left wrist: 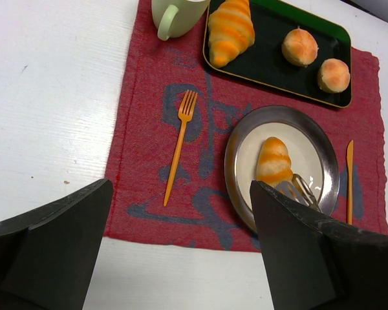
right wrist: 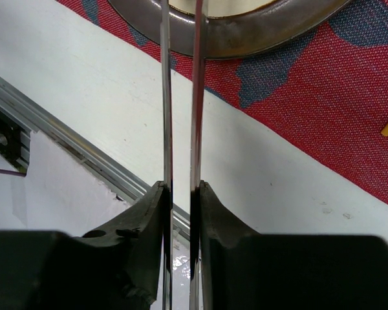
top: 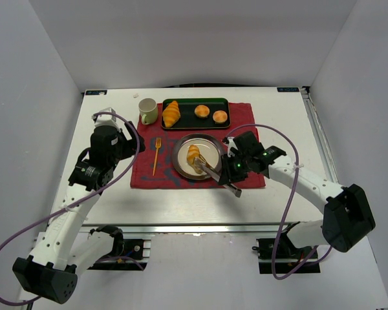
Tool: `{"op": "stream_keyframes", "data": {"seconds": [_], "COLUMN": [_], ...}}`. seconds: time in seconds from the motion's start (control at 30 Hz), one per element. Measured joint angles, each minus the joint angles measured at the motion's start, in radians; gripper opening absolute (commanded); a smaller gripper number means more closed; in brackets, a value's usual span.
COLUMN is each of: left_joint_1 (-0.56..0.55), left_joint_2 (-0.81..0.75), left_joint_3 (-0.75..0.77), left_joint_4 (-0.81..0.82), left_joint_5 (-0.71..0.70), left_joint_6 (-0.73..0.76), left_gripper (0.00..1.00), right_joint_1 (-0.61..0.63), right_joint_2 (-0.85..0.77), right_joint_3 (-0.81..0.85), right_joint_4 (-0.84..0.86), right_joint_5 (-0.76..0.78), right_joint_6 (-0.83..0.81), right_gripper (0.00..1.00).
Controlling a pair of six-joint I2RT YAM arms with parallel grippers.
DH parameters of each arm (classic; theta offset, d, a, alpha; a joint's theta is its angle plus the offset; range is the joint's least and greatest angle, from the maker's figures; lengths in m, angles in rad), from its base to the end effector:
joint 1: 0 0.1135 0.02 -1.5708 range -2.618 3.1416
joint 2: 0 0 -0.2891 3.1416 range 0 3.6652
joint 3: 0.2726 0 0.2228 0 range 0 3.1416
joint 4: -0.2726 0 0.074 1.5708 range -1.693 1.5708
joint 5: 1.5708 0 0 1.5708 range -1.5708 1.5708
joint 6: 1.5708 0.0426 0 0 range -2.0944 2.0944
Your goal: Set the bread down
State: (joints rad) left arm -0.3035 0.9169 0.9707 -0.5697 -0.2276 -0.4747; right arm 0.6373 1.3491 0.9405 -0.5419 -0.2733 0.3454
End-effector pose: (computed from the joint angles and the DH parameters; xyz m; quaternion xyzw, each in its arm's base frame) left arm 0.1514 -0.0373 0.3574 -0.1303 0.8505 -0.0989 0.4999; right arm 0.1893 0.1544 0.2717 -0.1783 0.9273 0.2570 0.2054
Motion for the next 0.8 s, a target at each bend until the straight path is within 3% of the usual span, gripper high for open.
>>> {"op": "stream_keyframes", "data": {"seconds": [0.2, 0.4, 0.63, 0.8], "left_joint_1": [0.000, 0.000, 0.000, 0.000], "left_joint_2": [0.000, 0.000, 0.000, 0.000], "left_joint_3": [0.000, 0.000, 0.000, 0.000], "left_joint_4": [-0.003, -0.006, -0.006, -0.006], "left_joint_5": [0.000, -0.001, -0.001, -0.001], "left_joint_6": [0.003, 0.003, 0.003, 0.003], "left_gripper": [0.98, 0.98, 0.98, 0.98], "right_joint_1": [0.000, 0.000, 0.000, 0.000], "right_joint_2": [-0.001, -0.006, -0.029, -0.037], "right_joint_3": [0.000, 0.013, 0.033, 0.047], "right_joint_4": [-0.001, 0.000, 0.000, -0.003], "right_joint_5": [0.002, 0.005, 0.005, 0.009], "right_joint_6": [0.010, 0.016, 0.019, 0.023], "right_gripper": [0.44, 0.53, 0.53, 0.43]}}
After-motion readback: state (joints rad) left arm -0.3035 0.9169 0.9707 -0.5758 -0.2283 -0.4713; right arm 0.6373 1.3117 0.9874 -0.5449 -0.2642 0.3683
